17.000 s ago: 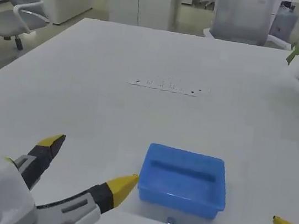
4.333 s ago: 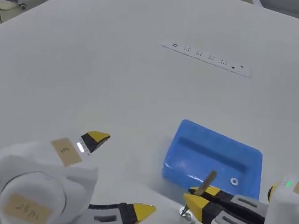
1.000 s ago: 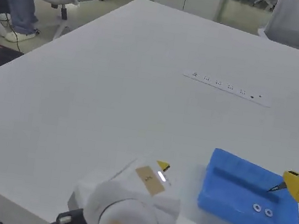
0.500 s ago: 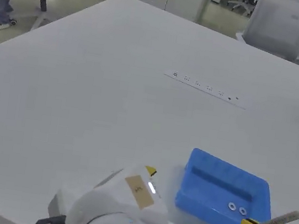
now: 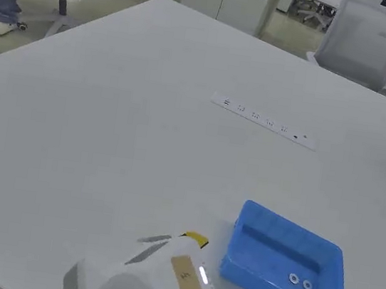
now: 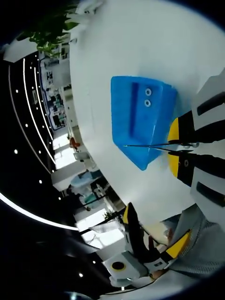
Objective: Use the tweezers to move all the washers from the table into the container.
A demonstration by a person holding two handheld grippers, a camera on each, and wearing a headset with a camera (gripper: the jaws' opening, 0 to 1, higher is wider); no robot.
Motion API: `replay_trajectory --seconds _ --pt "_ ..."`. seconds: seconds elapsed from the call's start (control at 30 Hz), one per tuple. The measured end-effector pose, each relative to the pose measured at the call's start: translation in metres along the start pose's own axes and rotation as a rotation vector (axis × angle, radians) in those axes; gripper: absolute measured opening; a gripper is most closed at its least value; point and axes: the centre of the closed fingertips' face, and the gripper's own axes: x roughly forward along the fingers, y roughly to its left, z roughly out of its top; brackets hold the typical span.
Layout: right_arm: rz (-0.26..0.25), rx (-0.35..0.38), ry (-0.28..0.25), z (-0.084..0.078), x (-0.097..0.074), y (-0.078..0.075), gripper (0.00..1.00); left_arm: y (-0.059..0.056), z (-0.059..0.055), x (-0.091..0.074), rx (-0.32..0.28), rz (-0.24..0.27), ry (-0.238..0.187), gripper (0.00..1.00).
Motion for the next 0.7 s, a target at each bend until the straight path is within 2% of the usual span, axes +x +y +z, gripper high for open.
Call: replay_trajectory --seconds 0.17,0.33,0.47,0.7 --pt "-0.017 -0.044 0.024 -0.003 -0.001 -0.003 0.04 0.001 0.001 0.0 -0.004 0.005 -0.005 0.84" --pt "0.004 -0.051 0.038 -0.006 0.003 0.002 0.04 0.0 -0.001 0.0 -0.002 0.002 0.001 0.84" --pt "0.006 -0.138 0.063 -0.007 0.003 0.008 0.04 0.0 -0.001 0.0 0.001 0.0 0.006 0.83" --pt "0.02 -0.384 0.13 -0.015 0.002 0.022 0.03 0.0 -0.001 0.0 0.008 0.005 0.006 0.83"
